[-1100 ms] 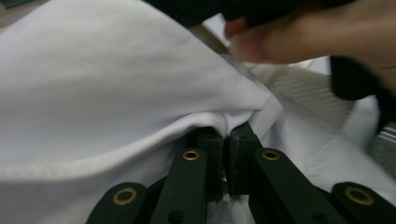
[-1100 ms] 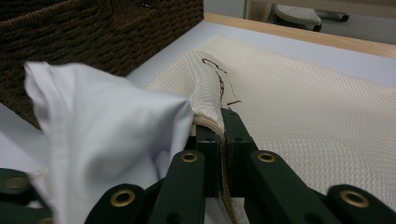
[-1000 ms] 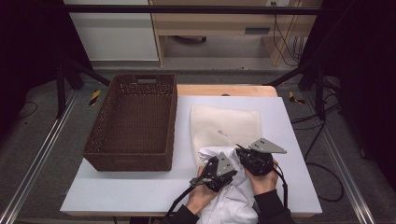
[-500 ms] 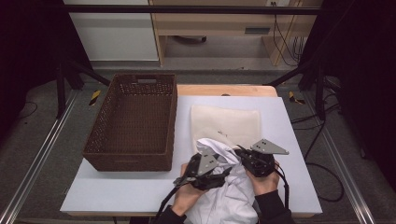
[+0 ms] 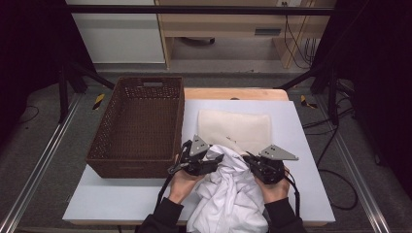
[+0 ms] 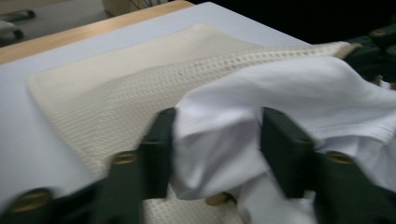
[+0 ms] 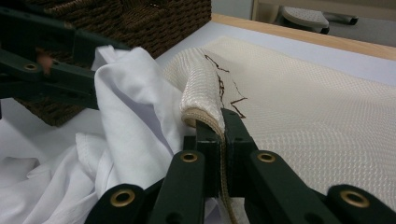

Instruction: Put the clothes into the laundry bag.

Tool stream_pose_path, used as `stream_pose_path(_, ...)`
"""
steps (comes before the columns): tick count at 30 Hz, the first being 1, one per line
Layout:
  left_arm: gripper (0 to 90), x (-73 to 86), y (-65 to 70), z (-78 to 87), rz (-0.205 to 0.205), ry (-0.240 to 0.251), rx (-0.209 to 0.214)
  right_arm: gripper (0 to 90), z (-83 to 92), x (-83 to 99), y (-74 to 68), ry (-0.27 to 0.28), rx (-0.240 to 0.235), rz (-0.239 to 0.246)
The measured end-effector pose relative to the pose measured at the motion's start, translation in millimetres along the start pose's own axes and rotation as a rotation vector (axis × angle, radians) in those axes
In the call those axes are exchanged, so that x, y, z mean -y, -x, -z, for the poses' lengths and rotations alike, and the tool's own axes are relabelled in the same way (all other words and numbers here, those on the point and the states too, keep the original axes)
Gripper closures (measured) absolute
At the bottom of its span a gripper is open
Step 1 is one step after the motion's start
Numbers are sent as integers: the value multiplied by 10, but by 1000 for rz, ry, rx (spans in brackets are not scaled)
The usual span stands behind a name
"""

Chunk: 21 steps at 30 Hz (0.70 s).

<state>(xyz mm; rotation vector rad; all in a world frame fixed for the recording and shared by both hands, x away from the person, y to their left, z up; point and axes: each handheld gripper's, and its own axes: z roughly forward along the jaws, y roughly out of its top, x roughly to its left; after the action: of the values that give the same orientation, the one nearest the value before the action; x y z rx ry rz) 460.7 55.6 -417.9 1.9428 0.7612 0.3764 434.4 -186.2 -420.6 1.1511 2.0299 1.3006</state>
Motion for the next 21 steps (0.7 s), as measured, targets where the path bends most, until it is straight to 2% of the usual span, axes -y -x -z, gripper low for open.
stream_pose_path(2,791,12,64,38,-8,9,31,873,0,0,3,2,1,-2)
stream_pose_path(3,818,20,113,63,-12,16,49,873,-1,0,2,2,2,-3)
stream_pose_path(6,848,71,328,100,-42,23,106,873,-4,0,-15,0,5,-3)
stream_pose_path(8,851,130,501,49,-85,1,137,873,-14,-1,-22,-4,9,-3)
stream_pose_path(9,853,174,599,-33,-107,-21,145,874,-17,0,-29,-5,8,-2)
stream_pose_path(10,855,174,599,-33,-107,-21,145,874,-17,0,-29,-5,8,-2)
stream_pose_path(15,859,233,740,-242,-110,-61,154,874,-6,-18,-31,4,0,-4)
stream_pose_path(18,861,176,767,-321,-114,-101,114,874,18,-40,-51,21,-12,3)
stream_pose_path(19,862,176,767,-321,-114,-101,114,874,28,-48,-62,26,-15,7)
stream_pose_path(20,862,161,761,-342,-115,-109,95,874,28,-48,-62,26,-15,7)
stream_pose_path(21,863,138,725,-388,-95,-114,64,874,42,-64,-85,32,-25,9)
